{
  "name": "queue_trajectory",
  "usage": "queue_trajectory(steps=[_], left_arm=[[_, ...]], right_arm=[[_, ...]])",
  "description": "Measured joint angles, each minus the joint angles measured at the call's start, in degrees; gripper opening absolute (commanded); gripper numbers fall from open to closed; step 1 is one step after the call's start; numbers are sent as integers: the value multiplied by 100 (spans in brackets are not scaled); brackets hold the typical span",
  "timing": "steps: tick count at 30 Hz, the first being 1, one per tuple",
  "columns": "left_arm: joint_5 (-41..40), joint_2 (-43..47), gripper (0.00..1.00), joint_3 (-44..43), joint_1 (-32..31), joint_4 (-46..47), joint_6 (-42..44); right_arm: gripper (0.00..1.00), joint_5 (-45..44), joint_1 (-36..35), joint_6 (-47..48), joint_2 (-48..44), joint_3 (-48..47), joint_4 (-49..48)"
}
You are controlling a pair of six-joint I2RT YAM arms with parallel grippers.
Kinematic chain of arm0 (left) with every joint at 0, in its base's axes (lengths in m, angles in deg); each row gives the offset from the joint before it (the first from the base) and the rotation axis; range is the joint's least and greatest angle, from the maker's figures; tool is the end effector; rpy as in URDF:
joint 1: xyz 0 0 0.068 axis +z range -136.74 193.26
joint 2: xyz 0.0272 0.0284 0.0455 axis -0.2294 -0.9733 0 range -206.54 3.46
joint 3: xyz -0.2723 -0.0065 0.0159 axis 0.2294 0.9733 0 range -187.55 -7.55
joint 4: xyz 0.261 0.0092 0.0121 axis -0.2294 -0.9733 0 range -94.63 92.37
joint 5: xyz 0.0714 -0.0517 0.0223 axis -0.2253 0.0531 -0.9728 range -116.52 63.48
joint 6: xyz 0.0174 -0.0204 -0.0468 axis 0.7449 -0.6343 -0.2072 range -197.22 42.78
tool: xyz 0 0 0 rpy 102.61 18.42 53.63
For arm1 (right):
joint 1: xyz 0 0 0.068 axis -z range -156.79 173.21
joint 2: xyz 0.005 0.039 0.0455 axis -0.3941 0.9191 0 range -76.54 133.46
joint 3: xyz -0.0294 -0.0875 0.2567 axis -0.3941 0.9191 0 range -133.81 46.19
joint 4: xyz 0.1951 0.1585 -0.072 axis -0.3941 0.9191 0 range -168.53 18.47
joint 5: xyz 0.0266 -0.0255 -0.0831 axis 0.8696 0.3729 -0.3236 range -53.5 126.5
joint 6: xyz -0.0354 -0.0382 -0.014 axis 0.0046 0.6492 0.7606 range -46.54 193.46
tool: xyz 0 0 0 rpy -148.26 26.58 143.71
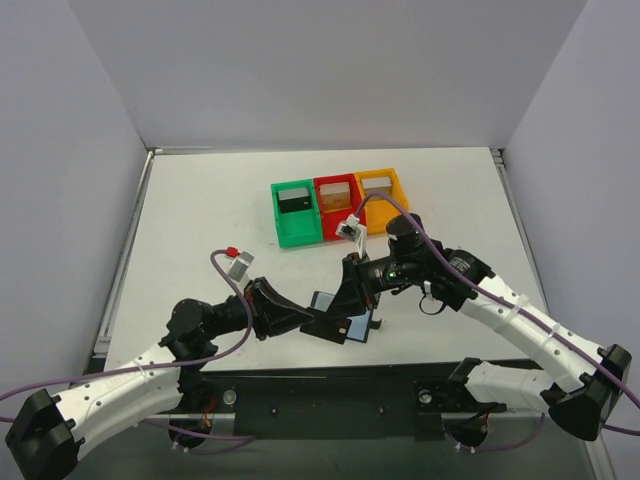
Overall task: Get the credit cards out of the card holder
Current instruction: Place the credit card in the storage box.
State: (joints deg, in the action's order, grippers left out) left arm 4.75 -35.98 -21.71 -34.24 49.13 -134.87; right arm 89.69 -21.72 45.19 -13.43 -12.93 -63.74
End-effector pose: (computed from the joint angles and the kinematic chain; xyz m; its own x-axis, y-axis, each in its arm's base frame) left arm 0.0947 -0.1307 0.2691 -0.6757 -0.3314 -0.6585 0.7207 -0.1095 -0.6845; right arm 0.1494 0.1892 0.3611 -0.6553 -0.2528 -0.7118 -0.7374 0.0099 0.6754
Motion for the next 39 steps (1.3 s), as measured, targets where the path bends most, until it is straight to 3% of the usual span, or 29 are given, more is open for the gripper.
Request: queue_trajectory(steps=[18,24,31,35,36,39], left_arm=[[-420,315,0,203,151,109,-87],[-905,361,0,413,151,376,-273],[-1270,326,0,531,151,667,-494],[-1318,306,0,531,151,756,-529],[-1320,297,0,531,151,769,-529],[-1311,289,0,531,151,761,-525]], right_arm=[[33,28,70,-46,-369,356,55],[32,-94,70,-446,-590,719,-577],[22,-203,70,-905,-590,986,-1327],[9,-227,70,-1029,-586,986,-1545],[1,-234,70,-1045,-584,988,-1578],[0,-236,70,-1078,-579,986,-1602]])
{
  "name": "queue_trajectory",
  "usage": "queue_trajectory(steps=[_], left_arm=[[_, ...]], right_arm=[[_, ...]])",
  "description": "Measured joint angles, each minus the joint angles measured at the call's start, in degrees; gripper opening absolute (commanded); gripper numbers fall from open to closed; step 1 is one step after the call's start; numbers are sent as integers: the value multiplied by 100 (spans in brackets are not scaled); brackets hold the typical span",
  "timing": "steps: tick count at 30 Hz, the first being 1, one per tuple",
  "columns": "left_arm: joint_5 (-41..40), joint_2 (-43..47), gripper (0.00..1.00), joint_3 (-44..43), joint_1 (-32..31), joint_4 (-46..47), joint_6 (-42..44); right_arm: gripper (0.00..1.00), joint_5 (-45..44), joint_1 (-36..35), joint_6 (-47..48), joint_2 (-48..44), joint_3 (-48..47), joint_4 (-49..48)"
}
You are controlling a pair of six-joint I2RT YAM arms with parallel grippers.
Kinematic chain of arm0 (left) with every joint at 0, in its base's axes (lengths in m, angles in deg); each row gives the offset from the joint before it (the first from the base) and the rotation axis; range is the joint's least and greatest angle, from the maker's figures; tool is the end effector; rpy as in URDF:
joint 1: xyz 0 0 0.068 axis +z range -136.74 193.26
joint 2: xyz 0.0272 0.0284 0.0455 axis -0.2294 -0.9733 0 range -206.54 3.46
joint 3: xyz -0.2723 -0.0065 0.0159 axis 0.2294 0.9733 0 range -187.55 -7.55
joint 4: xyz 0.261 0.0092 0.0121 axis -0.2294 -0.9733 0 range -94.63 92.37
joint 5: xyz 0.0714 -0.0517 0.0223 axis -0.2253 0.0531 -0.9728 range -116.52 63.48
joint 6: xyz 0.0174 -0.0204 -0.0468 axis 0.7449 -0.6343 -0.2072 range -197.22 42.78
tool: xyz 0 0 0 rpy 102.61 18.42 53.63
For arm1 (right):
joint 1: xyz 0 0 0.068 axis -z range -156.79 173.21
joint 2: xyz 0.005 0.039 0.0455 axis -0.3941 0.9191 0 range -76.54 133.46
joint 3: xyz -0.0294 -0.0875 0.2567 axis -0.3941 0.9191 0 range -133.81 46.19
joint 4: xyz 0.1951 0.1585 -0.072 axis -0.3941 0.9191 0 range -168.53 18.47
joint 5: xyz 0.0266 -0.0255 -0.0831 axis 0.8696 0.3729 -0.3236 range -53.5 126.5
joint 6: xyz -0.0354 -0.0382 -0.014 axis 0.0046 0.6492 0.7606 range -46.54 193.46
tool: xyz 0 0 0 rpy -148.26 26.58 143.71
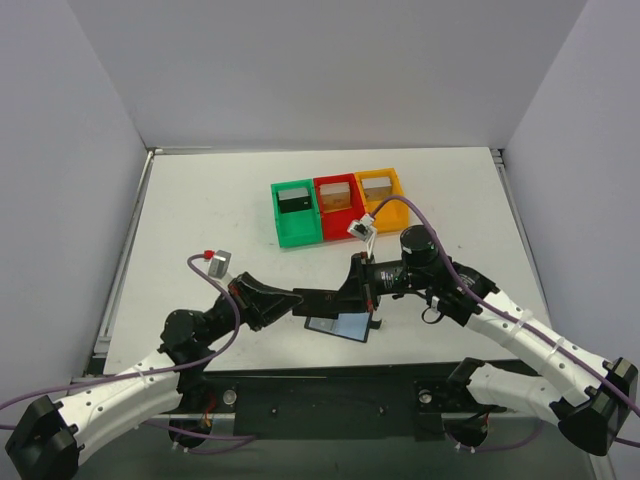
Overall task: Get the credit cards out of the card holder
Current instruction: Place the credit card in the storage box.
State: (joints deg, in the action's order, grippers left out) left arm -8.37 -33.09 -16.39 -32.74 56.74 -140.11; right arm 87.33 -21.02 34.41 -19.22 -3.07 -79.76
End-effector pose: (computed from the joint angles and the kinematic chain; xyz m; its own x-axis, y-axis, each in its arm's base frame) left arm 0.0955 -0.1149 0.2583 -0.6386 -0.5564 -0.5317 0.6770 -0.0776 -0.7319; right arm 0.1414 0.1761 0.3493 -0.6913 -0.1175 -0.7130 -0.7168 -0.0131 0.6971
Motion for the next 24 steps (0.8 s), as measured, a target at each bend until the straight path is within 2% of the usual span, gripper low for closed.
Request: queue_trajectory(steps=[2,3,4,6,8,12,14,16,19,22,24], left_arm=[[0,0,16,0,0,-22,2],[4,7,42,0,0,-31,2],[26,35,57,0,15,-70,22],[151,201,73,-20,98,-367,114],[186,570,82,-170,302,-1108,273],[188,1300,89,-680,951,-2299,715],[439,1191,89,-1202,1235,-2826,1012],[944,708,89,-1875,1373,-3178,1325],[2201,-498,89,-2951,1377,-3375,1709],[3014,-1161,89,-3316,1290,-3700,2072],[3289,-1405,85,-3429,1130,-4249,2483]], right_arm=[[0,4,0,7,0,0,4],[0,4,0,15,0,0,11],[0,7,0,44,0,-2,31],[0,20,15,197,0,-50,256],[0,44,72,444,0,-155,623],[0,59,111,1134,2,-505,1543],[0,44,114,1530,20,-713,2024],[0,-15,111,1926,79,-925,2498],[0,-262,55,2487,192,-1128,3064],[0,-590,-192,2940,203,-1141,3451],[0,-741,-404,3167,155,-1141,3611]])
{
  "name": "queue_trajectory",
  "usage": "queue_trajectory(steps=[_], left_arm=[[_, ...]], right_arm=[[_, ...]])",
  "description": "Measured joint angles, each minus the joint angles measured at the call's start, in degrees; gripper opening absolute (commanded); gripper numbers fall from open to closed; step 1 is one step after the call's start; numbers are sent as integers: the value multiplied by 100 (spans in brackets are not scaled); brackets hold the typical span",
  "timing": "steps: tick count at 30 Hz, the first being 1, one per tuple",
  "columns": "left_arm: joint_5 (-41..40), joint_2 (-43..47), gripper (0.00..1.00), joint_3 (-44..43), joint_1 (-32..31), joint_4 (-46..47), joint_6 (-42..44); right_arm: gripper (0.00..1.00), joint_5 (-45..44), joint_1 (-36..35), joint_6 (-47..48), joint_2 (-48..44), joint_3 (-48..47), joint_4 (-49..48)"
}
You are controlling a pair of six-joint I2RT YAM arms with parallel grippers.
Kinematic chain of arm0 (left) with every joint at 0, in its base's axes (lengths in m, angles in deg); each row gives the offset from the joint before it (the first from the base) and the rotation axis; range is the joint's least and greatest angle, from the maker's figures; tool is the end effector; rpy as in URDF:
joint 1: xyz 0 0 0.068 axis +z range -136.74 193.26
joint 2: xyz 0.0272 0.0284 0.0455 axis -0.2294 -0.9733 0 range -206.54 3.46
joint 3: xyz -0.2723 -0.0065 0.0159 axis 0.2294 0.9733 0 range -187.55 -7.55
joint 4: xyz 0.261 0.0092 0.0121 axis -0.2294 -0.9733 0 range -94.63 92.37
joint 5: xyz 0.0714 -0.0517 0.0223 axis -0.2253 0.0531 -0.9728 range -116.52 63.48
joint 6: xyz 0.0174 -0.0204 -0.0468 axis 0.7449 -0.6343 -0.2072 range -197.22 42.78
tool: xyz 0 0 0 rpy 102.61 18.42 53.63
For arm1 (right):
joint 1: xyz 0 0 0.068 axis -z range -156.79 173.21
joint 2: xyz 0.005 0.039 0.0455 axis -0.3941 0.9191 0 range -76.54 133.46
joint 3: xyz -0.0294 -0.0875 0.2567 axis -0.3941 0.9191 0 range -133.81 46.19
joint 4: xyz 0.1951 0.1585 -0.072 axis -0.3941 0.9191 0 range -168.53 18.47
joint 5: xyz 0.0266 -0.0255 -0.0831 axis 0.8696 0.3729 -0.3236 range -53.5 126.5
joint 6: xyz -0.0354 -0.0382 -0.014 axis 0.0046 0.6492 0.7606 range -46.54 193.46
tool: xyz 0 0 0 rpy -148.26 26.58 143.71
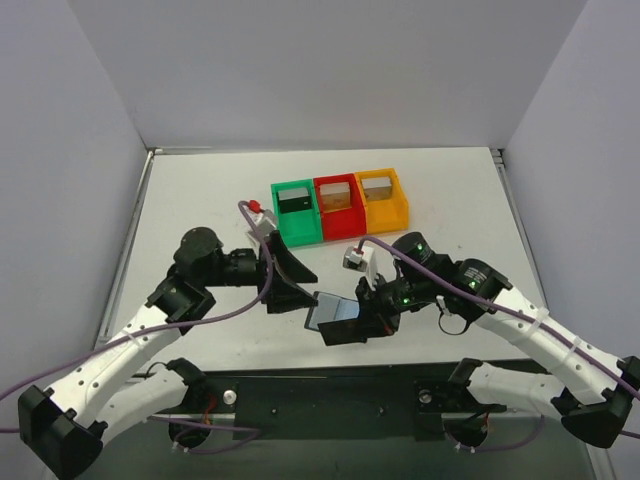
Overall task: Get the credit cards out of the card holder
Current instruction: Place the credit card in the storage box.
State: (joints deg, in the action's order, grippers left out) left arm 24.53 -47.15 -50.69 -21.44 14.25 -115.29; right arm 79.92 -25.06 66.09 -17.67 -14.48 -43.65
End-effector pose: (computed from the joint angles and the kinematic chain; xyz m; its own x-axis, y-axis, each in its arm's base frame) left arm 0.1480 -0.1362 0.3526 -0.5640 -0.0809 -0.8218 0.8225 0.0325 -0.5678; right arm 0.1216 0.1730 0.3527 -0.4790 -0.3970 -0.7829 -0.8712 0.1056 0.4795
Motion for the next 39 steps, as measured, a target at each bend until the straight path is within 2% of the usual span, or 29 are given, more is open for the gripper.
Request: queue_trajectory(steps=[3,5,13,17,31,36,39], left_arm=[[177,-232,72,-297,-501,-887,680],[238,-391,68,-507,-861,-1248,1049],[190,-802,65,-621,-1427,-1587,1611],[50,-966,57,-654,-1639,-1755,1867],[-236,-1132,39,-745,-1707,-1794,1998],[-240,-1213,38,-824,-1707,-1790,2031],[-240,-1222,32,-844,-1707,-1794,2033]], right_arm=[[0,-11,-142,225,-136,0,116],[0,4,-142,321,-205,0,155],[0,70,-146,407,-199,-63,221],[0,101,-170,396,-199,-63,219],[0,98,-177,289,-192,-63,168],[0,98,-177,273,-192,-66,153],[0,98,-177,273,-195,-66,138]])
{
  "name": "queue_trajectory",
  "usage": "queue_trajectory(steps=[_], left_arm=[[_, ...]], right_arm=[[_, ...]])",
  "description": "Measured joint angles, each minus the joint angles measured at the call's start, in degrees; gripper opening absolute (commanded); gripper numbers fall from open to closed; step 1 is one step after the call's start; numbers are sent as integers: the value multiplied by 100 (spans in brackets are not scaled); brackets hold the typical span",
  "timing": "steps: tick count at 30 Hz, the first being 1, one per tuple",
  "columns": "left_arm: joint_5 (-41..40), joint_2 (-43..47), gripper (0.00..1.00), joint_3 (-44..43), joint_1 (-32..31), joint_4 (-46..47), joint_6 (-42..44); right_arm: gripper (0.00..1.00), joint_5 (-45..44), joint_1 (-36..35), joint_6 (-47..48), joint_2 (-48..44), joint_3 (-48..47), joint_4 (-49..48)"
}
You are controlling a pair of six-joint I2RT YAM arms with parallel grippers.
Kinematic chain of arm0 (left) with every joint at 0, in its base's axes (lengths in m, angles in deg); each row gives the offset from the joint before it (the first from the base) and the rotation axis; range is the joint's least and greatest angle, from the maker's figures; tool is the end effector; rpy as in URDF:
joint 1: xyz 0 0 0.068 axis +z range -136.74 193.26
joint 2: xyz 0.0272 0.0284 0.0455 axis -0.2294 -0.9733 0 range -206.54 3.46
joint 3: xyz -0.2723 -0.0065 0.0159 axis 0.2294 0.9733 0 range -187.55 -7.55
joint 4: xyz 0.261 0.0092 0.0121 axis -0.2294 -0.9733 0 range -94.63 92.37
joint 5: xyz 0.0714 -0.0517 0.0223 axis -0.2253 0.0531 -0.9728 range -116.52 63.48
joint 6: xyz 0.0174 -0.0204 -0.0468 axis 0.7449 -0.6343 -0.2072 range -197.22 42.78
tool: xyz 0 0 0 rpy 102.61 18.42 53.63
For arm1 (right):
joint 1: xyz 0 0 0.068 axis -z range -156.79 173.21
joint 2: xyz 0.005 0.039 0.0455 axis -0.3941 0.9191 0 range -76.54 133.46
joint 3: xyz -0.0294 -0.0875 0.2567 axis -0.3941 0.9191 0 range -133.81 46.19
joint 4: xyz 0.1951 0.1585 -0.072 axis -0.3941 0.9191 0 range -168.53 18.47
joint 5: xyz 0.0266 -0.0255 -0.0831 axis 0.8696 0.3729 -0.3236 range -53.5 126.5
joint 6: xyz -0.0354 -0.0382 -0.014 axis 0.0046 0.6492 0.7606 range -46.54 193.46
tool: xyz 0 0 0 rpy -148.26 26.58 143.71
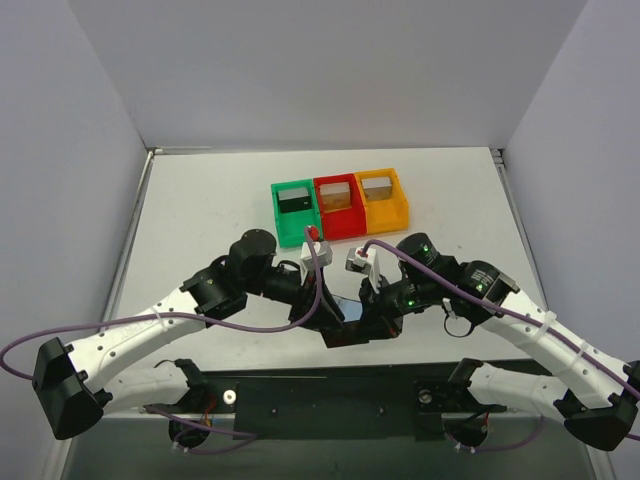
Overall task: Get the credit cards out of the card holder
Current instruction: Place the credit card in the storage box.
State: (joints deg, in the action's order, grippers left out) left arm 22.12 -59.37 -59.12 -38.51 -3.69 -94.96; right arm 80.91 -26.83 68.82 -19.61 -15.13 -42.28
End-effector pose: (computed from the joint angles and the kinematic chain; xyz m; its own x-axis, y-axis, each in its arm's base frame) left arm 0.1303 -0.2086 0.3303 -0.4687 0.2698 -0.8411 0.8606 -0.0753 -0.5037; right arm 0.1094 0.1693 0.3608 -0.4131 -0.4030 -0.8167 -0.8988 0.0361 0.4368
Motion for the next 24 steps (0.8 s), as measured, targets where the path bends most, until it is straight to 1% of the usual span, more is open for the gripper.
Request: queue_trajectory(steps=[1,4,6,10,14,16,18,19,20,21,22,24], left_arm=[[0,0,27,-4,0,2,7],[9,-9,24,-11,0,-4,33],[31,-20,25,-11,0,-4,39],[72,-24,32,-11,0,-22,44],[92,-24,31,-11,0,-52,46],[92,-24,27,-11,0,-68,46],[92,-24,22,-11,0,-68,48],[94,-24,16,-11,0,-68,48],[96,-24,13,-11,0,-66,48],[109,-24,4,-11,0,-63,46],[133,-24,0,-11,0,-61,42],[179,-22,0,-11,0,-61,35]], right_arm=[[0,0,0,0,2,2,-4],[0,0,0,0,0,0,-4],[0,-2,0,0,2,2,-4],[0,-2,0,-4,0,0,-7],[0,-2,0,-17,0,0,-9],[0,-2,0,-22,0,0,-9],[0,-2,0,-24,2,2,-9],[0,-2,0,-24,2,0,-9],[0,-2,0,-24,2,0,-11],[0,-2,0,-24,4,0,-11],[0,-7,2,-22,9,0,-11],[18,-4,2,-24,24,0,0]])
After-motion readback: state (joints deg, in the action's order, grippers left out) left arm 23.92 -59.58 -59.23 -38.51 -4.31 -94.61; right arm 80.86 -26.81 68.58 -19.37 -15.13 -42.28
